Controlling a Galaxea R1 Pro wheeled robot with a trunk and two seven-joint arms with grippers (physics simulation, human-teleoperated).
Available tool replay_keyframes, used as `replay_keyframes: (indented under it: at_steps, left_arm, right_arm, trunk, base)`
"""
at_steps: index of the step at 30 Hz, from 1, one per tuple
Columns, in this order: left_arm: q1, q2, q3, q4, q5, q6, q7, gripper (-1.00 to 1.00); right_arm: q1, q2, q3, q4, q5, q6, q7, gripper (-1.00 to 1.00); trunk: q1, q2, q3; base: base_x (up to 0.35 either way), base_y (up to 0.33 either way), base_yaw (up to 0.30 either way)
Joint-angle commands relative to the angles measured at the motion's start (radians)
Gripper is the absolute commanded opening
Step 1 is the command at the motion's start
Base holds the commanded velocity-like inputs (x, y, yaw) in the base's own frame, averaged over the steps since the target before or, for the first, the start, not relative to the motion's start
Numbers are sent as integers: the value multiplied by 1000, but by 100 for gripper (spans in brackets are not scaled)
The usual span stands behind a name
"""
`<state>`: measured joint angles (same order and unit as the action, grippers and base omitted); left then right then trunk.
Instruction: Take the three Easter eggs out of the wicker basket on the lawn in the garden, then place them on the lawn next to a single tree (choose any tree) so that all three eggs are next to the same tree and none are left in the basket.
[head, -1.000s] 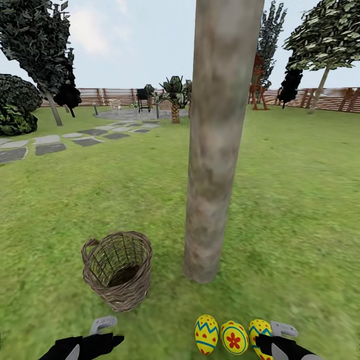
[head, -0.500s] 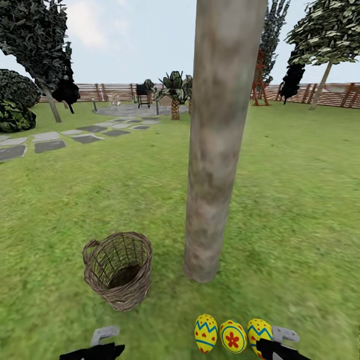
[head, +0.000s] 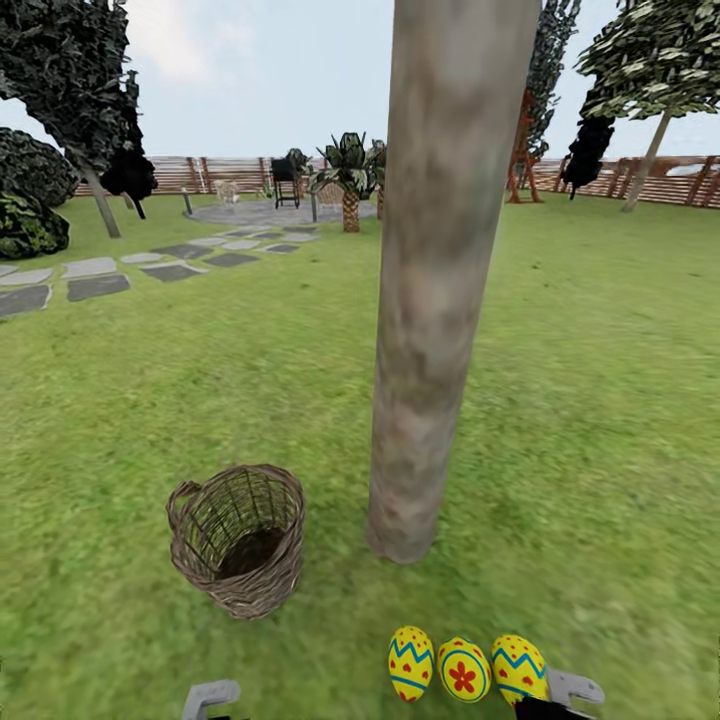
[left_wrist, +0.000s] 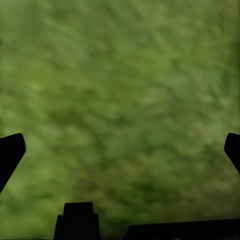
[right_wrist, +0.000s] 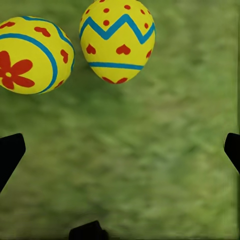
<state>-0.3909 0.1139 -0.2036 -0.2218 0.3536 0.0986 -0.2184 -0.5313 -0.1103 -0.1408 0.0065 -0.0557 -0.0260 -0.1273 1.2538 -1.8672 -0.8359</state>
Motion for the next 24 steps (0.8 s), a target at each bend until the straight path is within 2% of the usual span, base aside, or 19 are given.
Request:
replay_keyframes:
  at_steps: [1,6,17,24]
  left_arm:
    - [0,0,-6,4,10,2,-1,100]
    - [0,1,-5,12,10,-4,-1,100]
    - [1,0,-5,119,12,-6,-1,100]
    - [1,0,-6,143,12,-11,-1,100]
  right_arm:
    - [1,0,-4,2,-6,-3,-1,100]
    - [21,2,-3,16,0,-5,0,100]
    - [145,0,-3,19,4,-23,1,100]
    - [169,0,-3,28,4,-22,1,100]
  trunk:
    - [-4,7,1]
    - [-23,42,8]
    - [-65,119,25]
    - [-92,168,36]
  base:
    - [0,0,0]
    - [0,0,0]
    - [0,0,0]
    - [0,0,0]
